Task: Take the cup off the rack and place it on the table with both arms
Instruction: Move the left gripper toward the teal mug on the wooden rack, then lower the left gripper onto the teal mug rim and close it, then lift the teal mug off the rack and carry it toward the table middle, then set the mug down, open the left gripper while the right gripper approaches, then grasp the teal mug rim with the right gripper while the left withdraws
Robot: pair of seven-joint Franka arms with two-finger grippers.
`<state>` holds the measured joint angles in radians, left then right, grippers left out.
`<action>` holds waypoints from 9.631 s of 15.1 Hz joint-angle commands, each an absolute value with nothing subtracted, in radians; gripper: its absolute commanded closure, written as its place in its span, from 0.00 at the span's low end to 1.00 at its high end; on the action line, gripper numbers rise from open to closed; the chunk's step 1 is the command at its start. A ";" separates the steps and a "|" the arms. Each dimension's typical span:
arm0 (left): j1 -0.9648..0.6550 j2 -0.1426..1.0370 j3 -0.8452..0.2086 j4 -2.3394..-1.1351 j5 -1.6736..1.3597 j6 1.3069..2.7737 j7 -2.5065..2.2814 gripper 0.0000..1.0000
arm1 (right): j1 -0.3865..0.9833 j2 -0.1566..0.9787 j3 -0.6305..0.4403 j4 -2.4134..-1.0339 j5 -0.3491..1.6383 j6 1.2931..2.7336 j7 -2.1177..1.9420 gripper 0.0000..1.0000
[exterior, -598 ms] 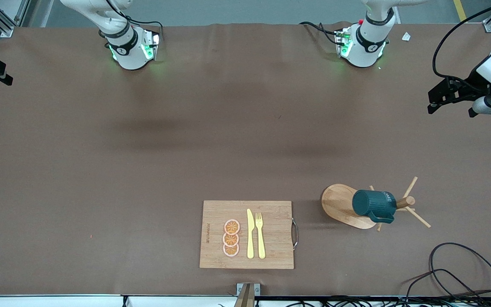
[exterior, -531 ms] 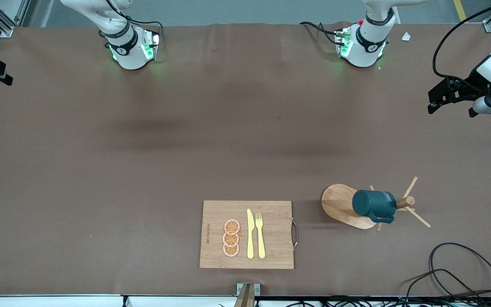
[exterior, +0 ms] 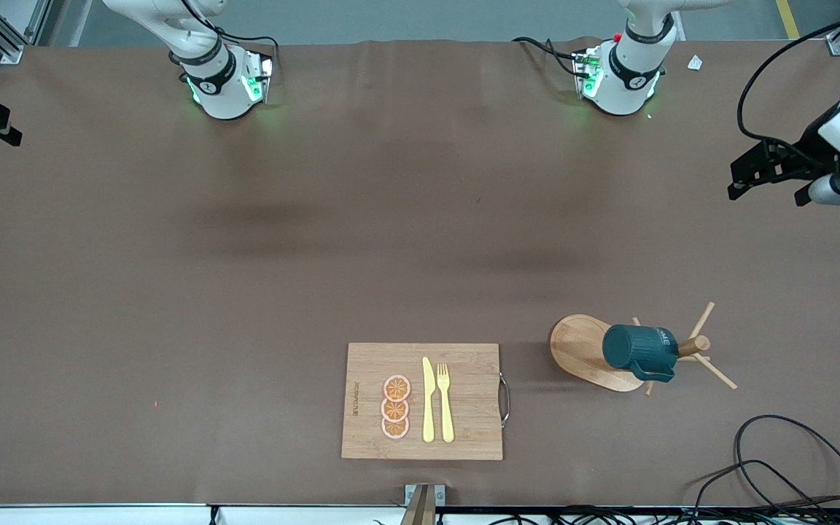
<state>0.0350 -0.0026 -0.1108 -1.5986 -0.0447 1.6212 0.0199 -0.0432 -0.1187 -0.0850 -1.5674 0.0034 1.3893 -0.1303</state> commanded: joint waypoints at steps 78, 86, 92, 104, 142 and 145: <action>-1.240 0.958 0.447 -1.258 0.420 2.375 -1.606 0.57 | -0.006 -0.086 -0.089 -1.548 0.011 1.477 -0.041 0.00; -1.368 1.109 0.480 -1.259 0.902 2.375 -1.836 0.57 | -0.005 -0.086 -0.089 -1.548 0.005 1.483 -0.046 0.00; -1.402 1.169 0.480 -1.219 0.963 2.375 -1.966 0.56 | -0.005 -0.086 -0.089 -1.546 0.005 1.483 -0.046 0.00; -1.474 1.073 0.321 -1.247 0.947 2.182 -2.046 0.00 | -0.008 -0.080 -0.089 -1.548 0.006 1.476 -0.049 0.00; -0.197 0.123 0.168 -1.325 -0.087 1.497 -0.100 0.00 | 0.695 0.417 -0.081 -1.914 0.051 2.341 0.446 0.00; 0.009 0.052 -0.055 -1.437 -0.045 1.532 -0.103 0.00 | 0.712 0.440 -0.081 -1.916 0.041 2.356 0.416 0.01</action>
